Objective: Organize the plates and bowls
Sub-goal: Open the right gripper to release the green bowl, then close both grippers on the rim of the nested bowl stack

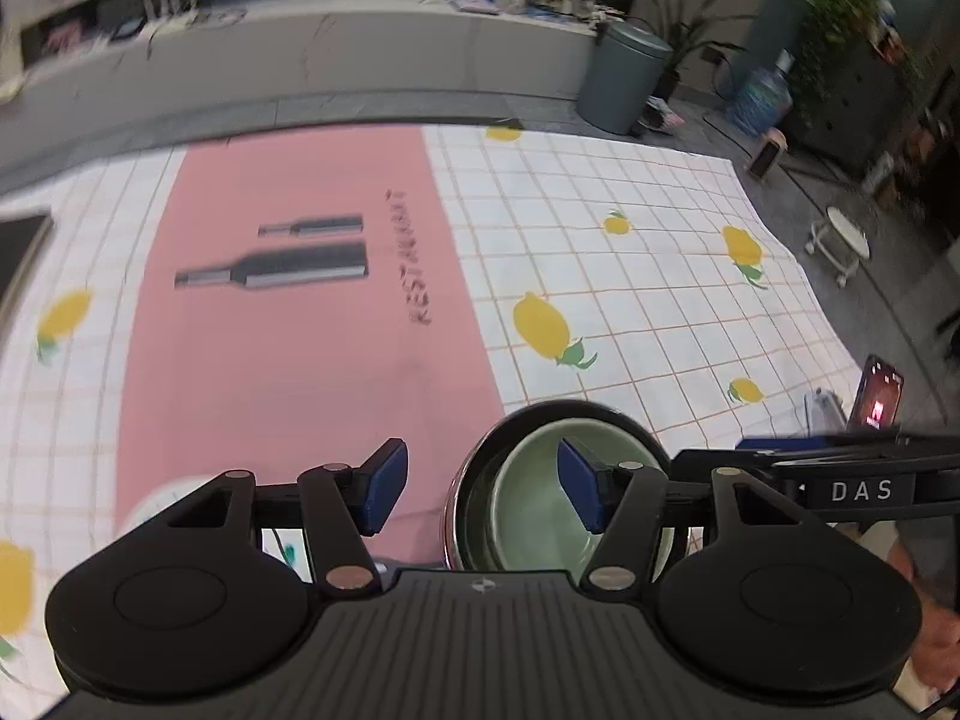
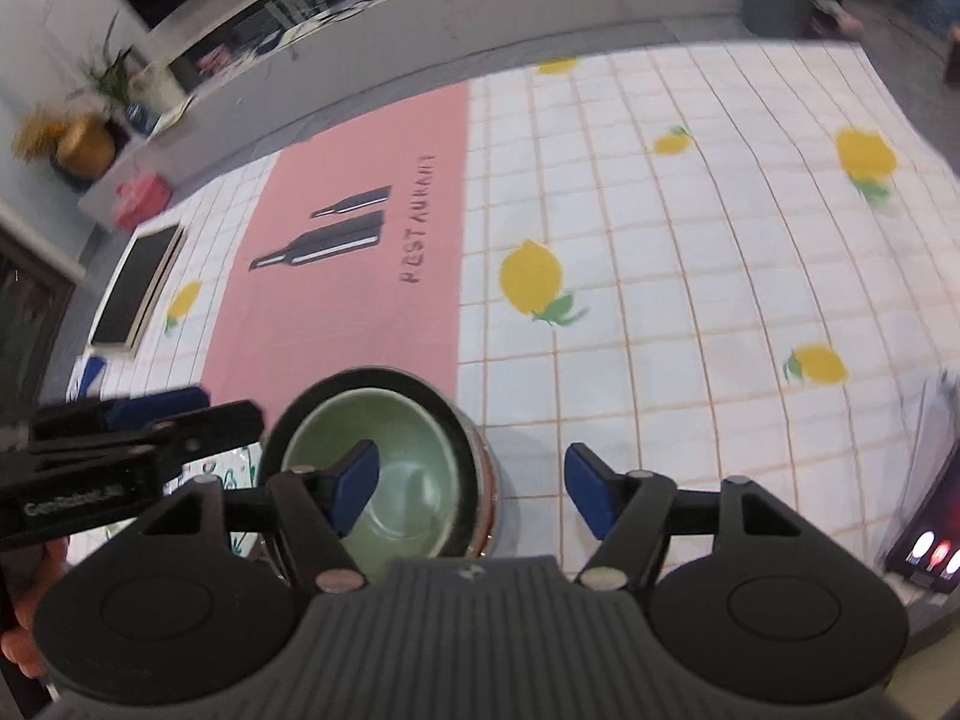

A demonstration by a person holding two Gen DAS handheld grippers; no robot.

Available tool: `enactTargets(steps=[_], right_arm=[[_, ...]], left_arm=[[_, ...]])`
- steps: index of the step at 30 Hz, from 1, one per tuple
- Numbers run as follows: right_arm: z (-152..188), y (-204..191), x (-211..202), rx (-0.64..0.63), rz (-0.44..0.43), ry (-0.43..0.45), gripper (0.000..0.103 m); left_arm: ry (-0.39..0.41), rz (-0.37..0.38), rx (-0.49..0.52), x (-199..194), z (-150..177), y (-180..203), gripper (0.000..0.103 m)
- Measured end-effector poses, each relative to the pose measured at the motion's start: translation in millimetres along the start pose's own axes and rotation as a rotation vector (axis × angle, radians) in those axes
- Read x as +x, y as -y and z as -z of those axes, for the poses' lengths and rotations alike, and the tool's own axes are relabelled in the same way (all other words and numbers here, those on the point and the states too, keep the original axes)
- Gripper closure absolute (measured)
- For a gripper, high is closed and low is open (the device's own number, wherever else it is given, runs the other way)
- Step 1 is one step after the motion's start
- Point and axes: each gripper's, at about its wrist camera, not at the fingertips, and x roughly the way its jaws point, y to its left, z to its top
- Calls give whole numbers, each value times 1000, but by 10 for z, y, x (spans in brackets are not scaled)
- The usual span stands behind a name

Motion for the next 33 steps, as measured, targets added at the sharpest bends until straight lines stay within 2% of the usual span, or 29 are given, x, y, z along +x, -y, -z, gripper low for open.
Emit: enactTargets(steps=[6,12,15,19,23,25,33], right_arm=[[196,213,270,157,-62,-25,33],[296,225,472,240,-99,-42,35],[314,230,543,259,-108,-51,39],[329,242,607,282,-116,-59,47],[340,264,641,296,-123,-67,54],[347,273,652,304,-127,-73,59],[337,232,643,295,-92,-78,64]], left_arm=[[-4,47,-137,247,195,-228,32],[-31,94,-256,440,338,-363,32],[-40,101,-277,489,378,-379,32],[-62,105,-286,552,404,-369,39],[-83,97,-287,602,418,-346,58],[-84,93,-287,608,417,-340,58],[-98,65,-267,618,393,-280,60]])
